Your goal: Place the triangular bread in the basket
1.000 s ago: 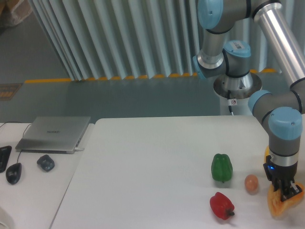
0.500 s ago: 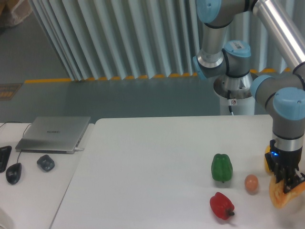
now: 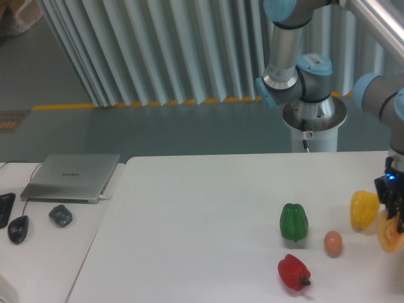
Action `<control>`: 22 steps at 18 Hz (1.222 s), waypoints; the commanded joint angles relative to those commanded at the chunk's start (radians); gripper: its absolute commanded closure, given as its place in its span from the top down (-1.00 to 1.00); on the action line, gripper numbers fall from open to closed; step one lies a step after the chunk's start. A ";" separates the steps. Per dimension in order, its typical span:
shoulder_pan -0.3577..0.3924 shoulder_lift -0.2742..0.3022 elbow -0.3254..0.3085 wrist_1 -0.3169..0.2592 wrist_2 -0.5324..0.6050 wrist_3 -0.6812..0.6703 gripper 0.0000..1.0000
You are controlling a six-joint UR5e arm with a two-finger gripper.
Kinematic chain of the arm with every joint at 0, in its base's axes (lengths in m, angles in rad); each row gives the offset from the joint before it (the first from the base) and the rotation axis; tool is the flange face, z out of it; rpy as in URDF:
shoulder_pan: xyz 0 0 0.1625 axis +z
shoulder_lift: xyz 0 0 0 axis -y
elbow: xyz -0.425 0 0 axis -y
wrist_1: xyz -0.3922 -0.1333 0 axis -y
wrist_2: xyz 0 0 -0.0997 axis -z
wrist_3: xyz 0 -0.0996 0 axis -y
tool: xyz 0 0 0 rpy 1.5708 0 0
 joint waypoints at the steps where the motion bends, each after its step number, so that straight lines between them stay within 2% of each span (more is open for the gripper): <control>1: 0.015 -0.001 0.009 0.003 -0.003 0.012 -0.38; 3: 0.025 -0.005 0.023 0.026 -0.003 0.012 -0.38; 6: 0.051 -0.026 0.028 0.135 -0.005 0.014 -0.37; 10: 0.077 -0.075 0.041 0.193 -0.003 0.014 -0.37; 14: 0.120 -0.117 0.054 0.212 0.005 0.012 -0.32; 16: 0.129 -0.123 0.052 0.213 0.005 0.009 -0.17; 17: 0.129 -0.123 0.052 0.213 0.005 0.008 -0.01; 18: 0.129 -0.123 0.052 0.213 0.005 0.012 0.61; 19: 0.129 -0.124 0.051 0.215 0.005 0.012 0.87; 20: 0.131 -0.123 0.049 0.219 0.005 0.012 1.00; 22: 0.131 -0.120 0.045 0.221 0.005 0.014 1.00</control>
